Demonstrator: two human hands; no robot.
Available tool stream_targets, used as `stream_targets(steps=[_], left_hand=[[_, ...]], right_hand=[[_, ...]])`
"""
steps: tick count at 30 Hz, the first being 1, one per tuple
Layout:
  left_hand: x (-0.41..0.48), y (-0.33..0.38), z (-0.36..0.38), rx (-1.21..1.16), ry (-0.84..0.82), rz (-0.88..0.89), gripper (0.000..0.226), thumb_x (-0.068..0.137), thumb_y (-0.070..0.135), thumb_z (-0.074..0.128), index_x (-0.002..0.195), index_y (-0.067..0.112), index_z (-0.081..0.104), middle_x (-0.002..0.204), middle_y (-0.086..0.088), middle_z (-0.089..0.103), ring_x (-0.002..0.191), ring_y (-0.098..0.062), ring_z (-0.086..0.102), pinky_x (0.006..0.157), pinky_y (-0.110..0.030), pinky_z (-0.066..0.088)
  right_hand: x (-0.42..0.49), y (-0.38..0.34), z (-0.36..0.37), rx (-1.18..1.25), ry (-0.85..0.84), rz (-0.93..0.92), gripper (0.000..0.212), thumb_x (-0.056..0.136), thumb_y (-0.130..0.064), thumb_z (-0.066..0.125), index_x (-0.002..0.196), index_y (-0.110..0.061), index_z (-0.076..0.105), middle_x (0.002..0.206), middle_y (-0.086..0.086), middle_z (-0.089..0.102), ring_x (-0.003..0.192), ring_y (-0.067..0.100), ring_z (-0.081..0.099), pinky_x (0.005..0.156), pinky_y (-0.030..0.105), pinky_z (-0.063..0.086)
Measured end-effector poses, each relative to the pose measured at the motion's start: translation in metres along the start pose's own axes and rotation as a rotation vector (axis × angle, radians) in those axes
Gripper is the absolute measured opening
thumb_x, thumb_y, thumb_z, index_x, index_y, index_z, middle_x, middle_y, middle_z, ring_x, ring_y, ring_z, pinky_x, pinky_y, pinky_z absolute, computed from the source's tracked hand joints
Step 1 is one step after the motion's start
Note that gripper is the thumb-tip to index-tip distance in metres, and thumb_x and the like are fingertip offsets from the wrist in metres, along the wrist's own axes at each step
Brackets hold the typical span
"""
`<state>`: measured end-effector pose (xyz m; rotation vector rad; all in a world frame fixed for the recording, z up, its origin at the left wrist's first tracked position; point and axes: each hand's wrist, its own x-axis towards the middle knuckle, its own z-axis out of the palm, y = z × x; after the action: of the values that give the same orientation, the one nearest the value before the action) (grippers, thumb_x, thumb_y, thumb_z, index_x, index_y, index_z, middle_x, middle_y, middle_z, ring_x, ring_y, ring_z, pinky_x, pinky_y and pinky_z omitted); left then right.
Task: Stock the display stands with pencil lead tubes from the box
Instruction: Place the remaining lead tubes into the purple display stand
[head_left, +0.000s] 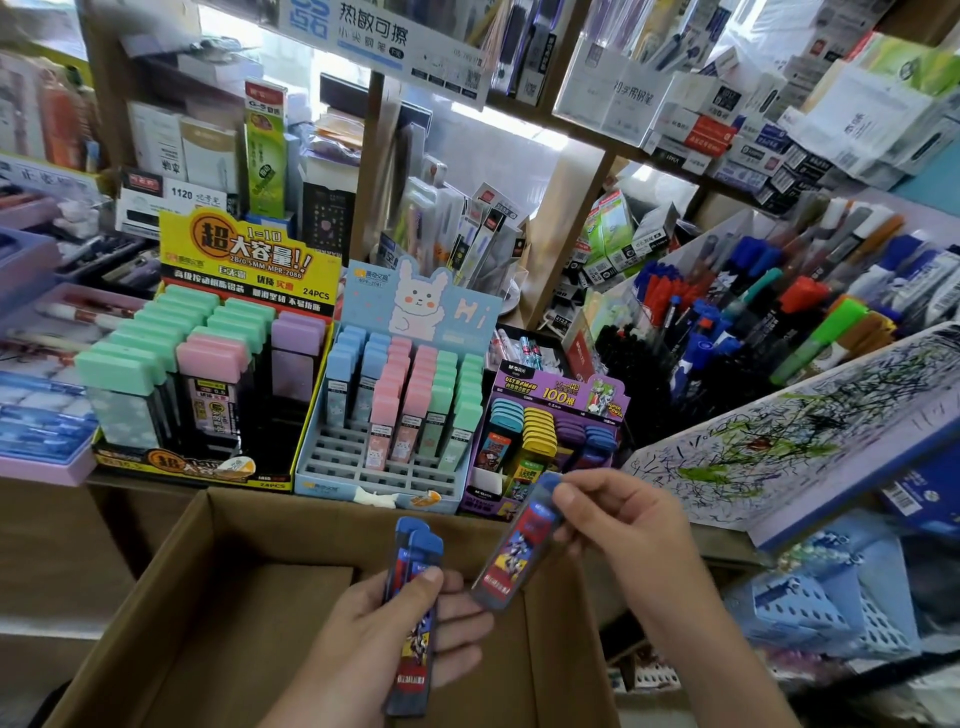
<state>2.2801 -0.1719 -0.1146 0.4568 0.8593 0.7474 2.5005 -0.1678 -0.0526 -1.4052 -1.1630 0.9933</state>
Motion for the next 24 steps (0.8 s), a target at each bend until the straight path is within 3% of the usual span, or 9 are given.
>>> stream_targets(steps=[6, 9, 14, 22, 24], left_hand=[[0.003, 0.000, -0.002, -0.042, -0.015, -0.016, 0.025, 0.094, 0.013, 0.063, 0.106, -0.008, 0.071, 0.102, -0.032, 0.074, 0.091, -0.042, 0.076, 0.060, -0.044, 0.064], [0.004, -0.002, -0.003, -0.029, -0.015, -0.015, 0.025, 0.095, 0.014, 0.062, 0.109, -0.006, 0.070, 0.102, -0.029, 0.075, 0.092, -0.040, 0.076, 0.061, -0.043, 0.064], [0.006, -0.002, -0.005, -0.006, -0.016, -0.015, 0.027, 0.095, 0.016, 0.062, 0.114, -0.003, 0.068, 0.103, -0.027, 0.076, 0.094, -0.039, 0.076, 0.063, -0.043, 0.064], [0.003, 0.003, -0.004, -0.018, -0.027, -0.031, 0.039, 0.077, 0.017, 0.071, 0.109, -0.006, 0.070, 0.104, -0.034, 0.073, 0.090, -0.040, 0.076, 0.060, -0.044, 0.064], [0.002, 0.004, -0.003, -0.011, -0.027, -0.039, 0.032, 0.084, 0.013, 0.069, 0.110, -0.007, 0.070, 0.103, -0.033, 0.073, 0.089, -0.040, 0.076, 0.058, -0.044, 0.064]], right_hand=[[0.017, -0.016, -0.039, -0.207, 0.219, -0.268, 0.014, 0.089, -0.002, 0.072, 0.094, -0.014, 0.077, 0.078, 0.006, 0.077, 0.061, 0.013, 0.068, 0.056, 0.019, 0.056], [0.028, -0.019, -0.054, -0.311, 0.278, -0.347, 0.018, 0.091, -0.001, 0.071, 0.095, -0.018, 0.076, 0.077, 0.002, 0.077, 0.062, 0.011, 0.069, 0.060, 0.018, 0.057], [0.042, -0.017, -0.062, -0.445, 0.329, -0.423, 0.026, 0.093, -0.001, 0.070, 0.096, -0.026, 0.075, 0.080, -0.005, 0.075, 0.071, 0.012, 0.073, 0.068, 0.018, 0.060], [0.052, -0.005, -0.060, -0.661, 0.322, -0.451, 0.020, 0.094, -0.003, 0.069, 0.104, -0.018, 0.076, 0.082, -0.011, 0.074, 0.077, 0.005, 0.072, 0.071, 0.018, 0.059], [0.053, -0.002, -0.061, -0.679, 0.331, -0.439, 0.019, 0.094, -0.004, 0.069, 0.105, -0.018, 0.077, 0.081, -0.012, 0.074, 0.075, 0.004, 0.071, 0.070, 0.019, 0.059]])
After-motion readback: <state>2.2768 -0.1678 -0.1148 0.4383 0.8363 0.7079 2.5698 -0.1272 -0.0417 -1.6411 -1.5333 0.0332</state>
